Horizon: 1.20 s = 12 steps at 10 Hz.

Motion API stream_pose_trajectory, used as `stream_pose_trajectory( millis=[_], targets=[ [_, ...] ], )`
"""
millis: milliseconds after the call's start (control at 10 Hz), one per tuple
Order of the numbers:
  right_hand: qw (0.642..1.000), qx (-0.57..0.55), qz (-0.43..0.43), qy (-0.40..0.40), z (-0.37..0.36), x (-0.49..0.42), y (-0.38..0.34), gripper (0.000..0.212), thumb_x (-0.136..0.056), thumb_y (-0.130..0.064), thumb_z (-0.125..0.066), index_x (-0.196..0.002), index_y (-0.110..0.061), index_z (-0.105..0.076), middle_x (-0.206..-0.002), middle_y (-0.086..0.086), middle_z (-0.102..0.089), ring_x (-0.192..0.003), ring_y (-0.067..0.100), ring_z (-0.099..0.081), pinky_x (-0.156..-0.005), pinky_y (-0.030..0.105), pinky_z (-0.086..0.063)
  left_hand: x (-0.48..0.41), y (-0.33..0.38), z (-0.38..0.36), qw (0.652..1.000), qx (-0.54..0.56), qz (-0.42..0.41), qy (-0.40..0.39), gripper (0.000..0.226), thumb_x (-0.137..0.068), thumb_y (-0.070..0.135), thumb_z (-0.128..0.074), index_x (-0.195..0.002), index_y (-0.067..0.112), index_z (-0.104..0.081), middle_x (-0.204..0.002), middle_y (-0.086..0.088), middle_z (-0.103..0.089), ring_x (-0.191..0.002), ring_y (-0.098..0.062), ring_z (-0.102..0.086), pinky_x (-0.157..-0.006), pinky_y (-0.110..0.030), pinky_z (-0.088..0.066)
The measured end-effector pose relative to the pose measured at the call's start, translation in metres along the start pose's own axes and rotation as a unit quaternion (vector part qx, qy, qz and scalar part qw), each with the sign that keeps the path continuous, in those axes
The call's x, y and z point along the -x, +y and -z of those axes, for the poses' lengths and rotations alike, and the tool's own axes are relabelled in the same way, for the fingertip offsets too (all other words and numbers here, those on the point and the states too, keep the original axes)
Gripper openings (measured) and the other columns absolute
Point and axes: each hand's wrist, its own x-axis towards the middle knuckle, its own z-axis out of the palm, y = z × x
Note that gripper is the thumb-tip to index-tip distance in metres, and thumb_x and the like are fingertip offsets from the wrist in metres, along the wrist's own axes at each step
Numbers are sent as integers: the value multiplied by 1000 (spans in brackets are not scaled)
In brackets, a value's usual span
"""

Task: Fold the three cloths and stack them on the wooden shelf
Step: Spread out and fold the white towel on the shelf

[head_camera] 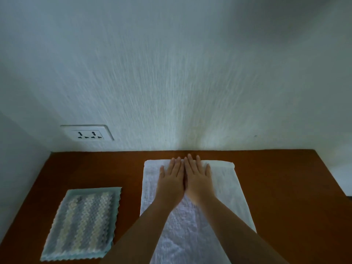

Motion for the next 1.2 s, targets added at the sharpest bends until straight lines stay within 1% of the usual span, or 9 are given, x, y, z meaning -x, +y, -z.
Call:
stream_pose_trajectory(
  millis=[100,200,300,600,700,800,900,1100,1200],
  targets=[
    [999,-26,-5,25,-4,-3,8,55,-91,-42,-31,-132,-12,-51,-140,9,-48,-126,33,-48,-93,52,-42,2,-6,1,998,34,45,-15,58,-94,42,-20,-139,12,-41,-147,-8,-36,-135,-25,-35,-99,-53,-40],
    [999,-25,2,25,-5,-1,21,67,-96,-49,3,-144,-17,-30,-152,3,-23,-140,30,-21,-107,49,-19,5,-13,1,996,42,72,-45,74,-81,56,14,-146,21,7,-151,4,17,-140,-15,16,-114,-46,2],
    [1000,-20,-9,13,-1,5,56,74,-81,-58,22,-144,-22,6,-153,-4,10,-140,23,14,-111,42,3,14,-34,7,992,29,117,-40,78,-75,55,20,-145,22,16,-148,7,26,-136,-11,26,-113,-42,7],
    [993,-21,-108,-42,24,28,86,58,-99,-42,-7,-147,-15,12,-155,3,18,-136,19,25,-111,46,11,21,-28,32,984,5,167,-61,107,-59,55,50,-148,12,10,-155,-7,15,-142,-23,17,-112,-43,6],
    [996,-31,-78,8,22,39,52,62,-95,-41,-10,-145,-6,-23,-152,12,-25,-138,30,-19,-106,54,-24,29,2,30,992,1,128,-21,73,-93,46,2,-144,4,-26,-152,-14,-20,-141,-28,-15,-108,-49,-14],
    [998,-54,-21,30,-3,61,11,71,-77,-36,-65,-136,-9,-37,-139,12,-48,-127,32,-45,-95,54,-38,44,33,10,998,31,40,-38,56,-86,32,-32,-130,4,-51,-136,-16,-51,-126,-30,-48,-94,-54,-42],
    [998,-53,-8,35,-14,69,0,84,-66,-36,-76,-138,-10,-40,-144,11,-43,-132,30,-38,-100,53,-33,51,35,0,998,31,23,-42,58,-84,34,-33,-133,6,-46,-138,-15,-48,-128,-29,-46,-94,-55,-44],
    [997,-57,-58,18,-11,64,29,52,-97,-37,-19,-141,-13,-30,-148,6,-35,-134,29,-36,-100,52,-32,54,22,-3,995,46,84,-25,60,-100,40,-7,-137,6,-40,-143,-12,-43,-132,-26,-37,-100,-54,-29],
    [994,-54,-95,6,-11,65,50,59,-99,-38,-1,-142,-12,-32,-149,6,-32,-134,29,-32,-100,50,-29,59,11,-5,993,60,98,-9,57,-96,40,-22,-139,5,-35,-146,-12,-35,-134,-28,-33,-101,-53,-26]
  ],
)
